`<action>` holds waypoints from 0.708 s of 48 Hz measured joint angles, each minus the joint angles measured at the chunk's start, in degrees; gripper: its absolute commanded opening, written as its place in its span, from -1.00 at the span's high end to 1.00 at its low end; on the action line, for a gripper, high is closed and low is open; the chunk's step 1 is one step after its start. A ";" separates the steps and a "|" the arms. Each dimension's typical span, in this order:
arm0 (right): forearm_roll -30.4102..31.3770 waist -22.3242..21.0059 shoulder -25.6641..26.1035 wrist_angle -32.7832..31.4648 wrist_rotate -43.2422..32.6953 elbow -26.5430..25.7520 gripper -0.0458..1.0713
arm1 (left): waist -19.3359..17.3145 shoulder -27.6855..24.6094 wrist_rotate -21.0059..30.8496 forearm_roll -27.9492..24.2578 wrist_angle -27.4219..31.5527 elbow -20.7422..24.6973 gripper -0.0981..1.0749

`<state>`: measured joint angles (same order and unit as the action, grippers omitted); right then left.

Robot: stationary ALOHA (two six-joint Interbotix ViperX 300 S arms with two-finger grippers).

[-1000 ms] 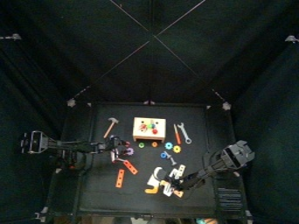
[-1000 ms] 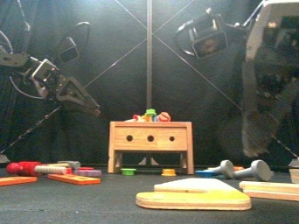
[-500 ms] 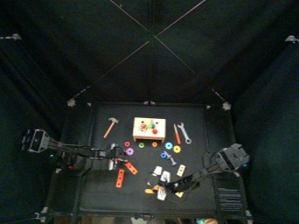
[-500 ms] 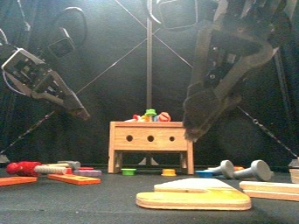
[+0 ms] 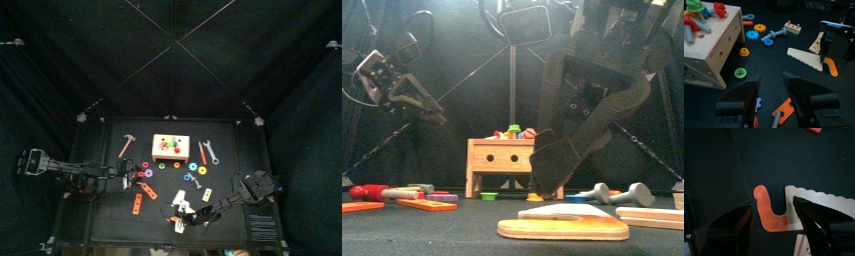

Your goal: Grab saw

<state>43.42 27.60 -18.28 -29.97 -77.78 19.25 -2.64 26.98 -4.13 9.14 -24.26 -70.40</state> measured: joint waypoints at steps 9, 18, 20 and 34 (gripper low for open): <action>-0.35 0.62 -1.23 0.09 0.00 -0.53 -0.72 | -0.18 0.97 0.09 0.53 0.00 -1.14 -0.54; -1.41 0.70 -2.02 0.09 0.09 -0.97 -0.71 | -0.35 1.05 0.00 0.62 0.00 -1.23 -0.54; -1.49 0.70 -2.29 0.26 0.00 -1.23 -0.71 | -0.44 1.14 0.00 0.62 0.00 -1.23 -0.54; -2.02 0.88 -3.52 0.26 0.00 -1.93 -0.70 | -0.97 1.05 0.09 0.62 0.00 -1.32 -0.54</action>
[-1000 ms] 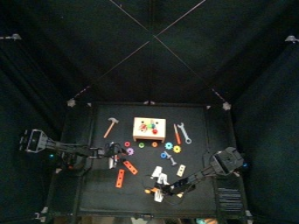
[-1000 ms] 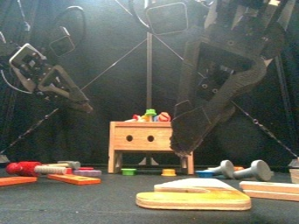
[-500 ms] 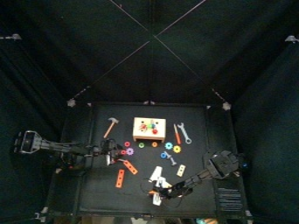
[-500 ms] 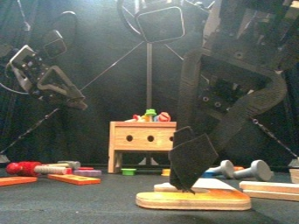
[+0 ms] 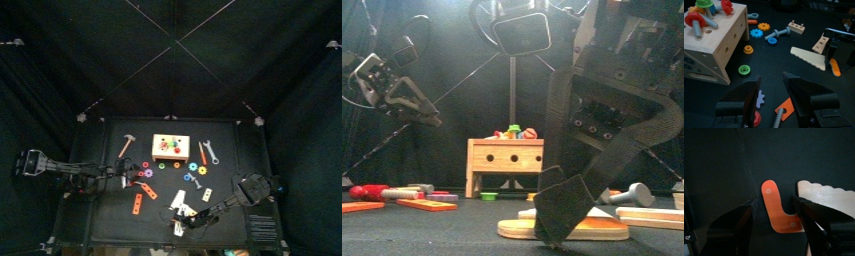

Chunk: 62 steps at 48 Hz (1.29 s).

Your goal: Grab saw

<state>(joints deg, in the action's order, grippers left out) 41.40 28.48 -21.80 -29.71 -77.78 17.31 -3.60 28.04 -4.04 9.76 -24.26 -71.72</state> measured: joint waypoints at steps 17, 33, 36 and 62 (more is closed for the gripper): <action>-0.70 -0.09 0.00 -0.26 0.00 0.44 -0.31 | -0.09 0.09 -0.09 0.00 0.00 -0.09 -0.54; 1.85 -0.26 1.05 -3.69 -0.09 0.53 -0.01 | -1.05 0.09 -0.18 0.00 0.00 -0.09 -0.54; 2.64 -0.44 2.02 -4.57 0.00 0.53 -0.01 | -1.23 0.09 -0.18 0.00 0.00 -0.09 -0.54; 6.06 -4.13 5.19 -5.71 0.00 0.26 -0.01 | -1.58 0.09 -0.35 0.00 0.00 -0.09 -0.54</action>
